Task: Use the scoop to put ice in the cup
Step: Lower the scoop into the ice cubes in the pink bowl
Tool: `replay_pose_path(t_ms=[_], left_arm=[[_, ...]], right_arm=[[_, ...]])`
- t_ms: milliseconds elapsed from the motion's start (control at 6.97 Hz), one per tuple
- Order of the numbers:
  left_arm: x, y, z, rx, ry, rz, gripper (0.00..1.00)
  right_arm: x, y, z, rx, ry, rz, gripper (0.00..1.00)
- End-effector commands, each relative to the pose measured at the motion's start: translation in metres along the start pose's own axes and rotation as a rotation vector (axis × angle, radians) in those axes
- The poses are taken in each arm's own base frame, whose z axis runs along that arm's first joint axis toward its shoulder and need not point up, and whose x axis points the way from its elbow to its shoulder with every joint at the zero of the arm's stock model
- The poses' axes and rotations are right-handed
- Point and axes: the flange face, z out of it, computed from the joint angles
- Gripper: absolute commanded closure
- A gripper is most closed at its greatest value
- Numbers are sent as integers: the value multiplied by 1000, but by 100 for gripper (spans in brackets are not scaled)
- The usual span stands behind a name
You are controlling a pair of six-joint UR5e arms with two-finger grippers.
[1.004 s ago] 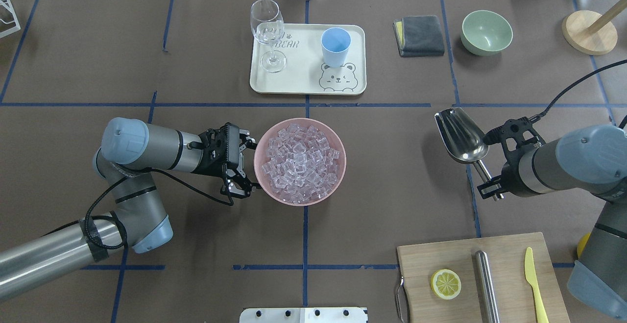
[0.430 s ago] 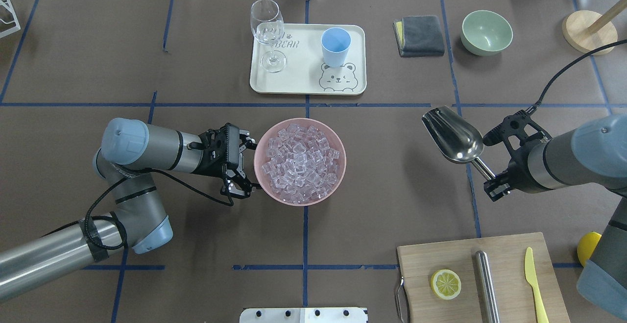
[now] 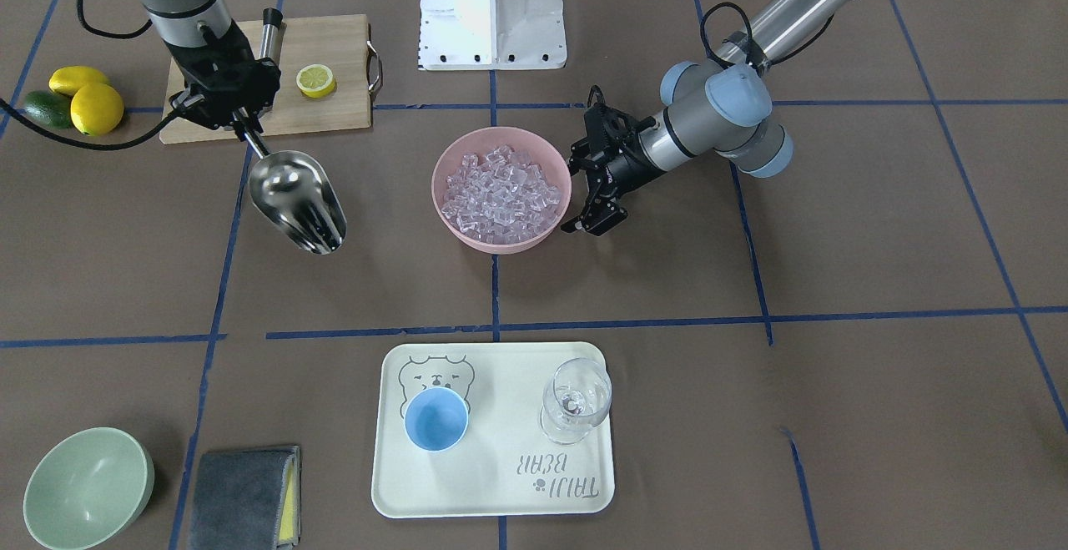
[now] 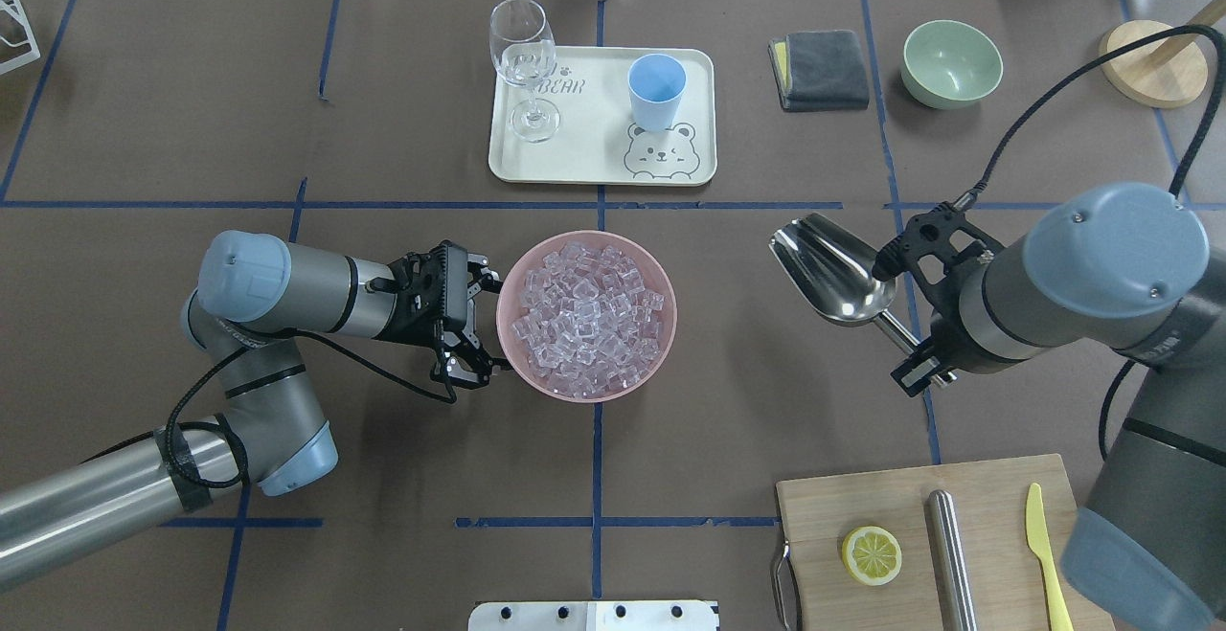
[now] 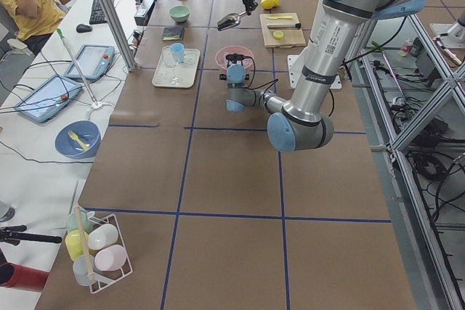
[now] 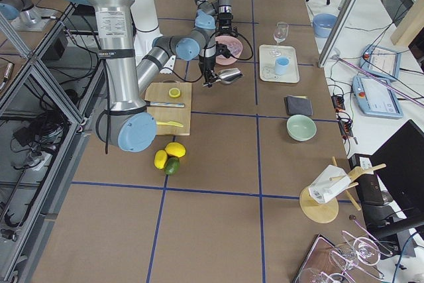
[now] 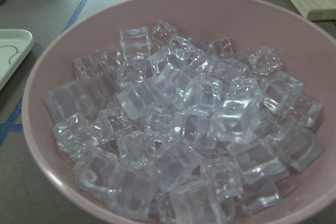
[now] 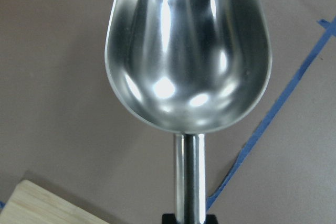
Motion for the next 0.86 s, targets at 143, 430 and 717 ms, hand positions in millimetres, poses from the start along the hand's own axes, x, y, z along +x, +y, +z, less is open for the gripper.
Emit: replay_pose_path(t_ms=[143,430,717], left_arm=[[0,-1,0,3,0,0,0],[0,-1,0,3,0,0,0],[0,-1,0,4,0,0,0]], right_arm=[[-72,-28,-66,-99,20,-252,100],[-97,-38,-86,-178,41,-294,100],[-117,-59,-89,-262,73,-287,100]])
